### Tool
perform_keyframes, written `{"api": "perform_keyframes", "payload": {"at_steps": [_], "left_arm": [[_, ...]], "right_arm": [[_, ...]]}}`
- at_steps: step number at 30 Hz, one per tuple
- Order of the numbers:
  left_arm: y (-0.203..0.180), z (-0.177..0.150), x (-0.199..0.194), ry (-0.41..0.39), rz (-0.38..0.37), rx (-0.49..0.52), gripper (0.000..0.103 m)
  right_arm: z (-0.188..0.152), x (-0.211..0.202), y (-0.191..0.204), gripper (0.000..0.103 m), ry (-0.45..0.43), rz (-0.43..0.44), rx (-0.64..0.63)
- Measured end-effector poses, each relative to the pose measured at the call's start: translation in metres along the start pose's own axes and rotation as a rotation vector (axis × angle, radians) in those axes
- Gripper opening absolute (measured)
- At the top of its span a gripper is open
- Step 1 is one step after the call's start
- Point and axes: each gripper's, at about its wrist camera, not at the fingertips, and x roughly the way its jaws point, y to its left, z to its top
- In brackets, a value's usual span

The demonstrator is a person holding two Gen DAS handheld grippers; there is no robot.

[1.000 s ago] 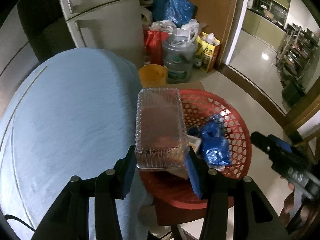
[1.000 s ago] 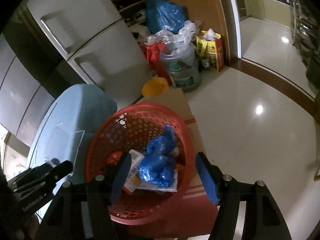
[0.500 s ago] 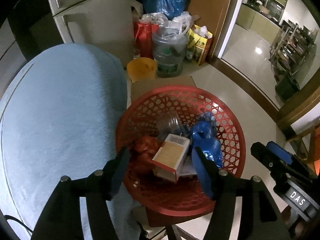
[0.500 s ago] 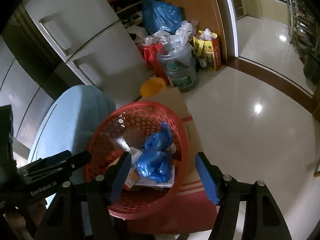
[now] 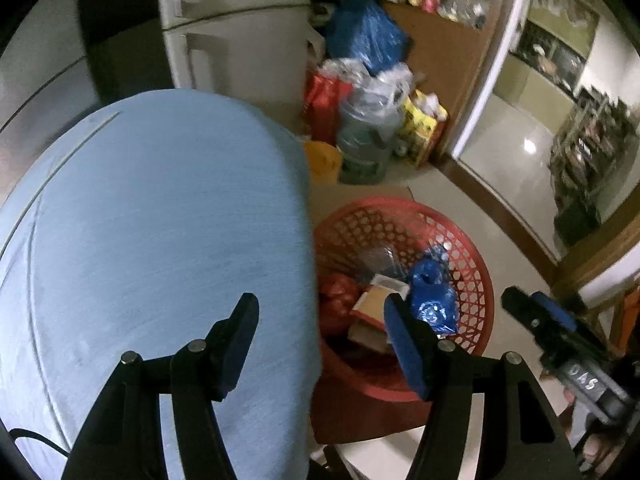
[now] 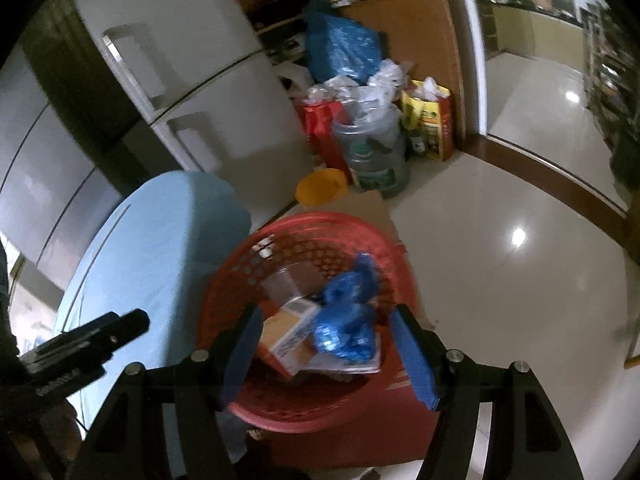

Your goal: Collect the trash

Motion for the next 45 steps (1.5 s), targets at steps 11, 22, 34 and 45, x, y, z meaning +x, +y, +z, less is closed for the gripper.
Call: {"api": "perform_keyframes", "payload": {"at_steps": [11, 22, 34, 45], "left_arm": [[0.046, -0.032, -0.054, -0.101, 0.069, -0.045, 0.075], [0.077, -0.063, -0.082, -0.148, 0.106, -0.111, 0.079], [0.08, -0.075, -0.085, -0.147, 0.118, -0.11, 0.079], [0.071, -0.076, -0.081, -0.132, 0.111, -0.082, 0.079]], "right_arm": [[-0.026, -0.01, 0.074, 0.087, 0.005, 0.023, -0.168], [-0.045, -0.032, 0.105, 0.088, -0.004, 0.002, -0.243], [-0.052, -0.035, 0.102, 0.093, -0.003, -0.032, -0.243], [-0.055, -0.038, 0.098, 0.093, -0.023, -0.065, -0.236]]}}
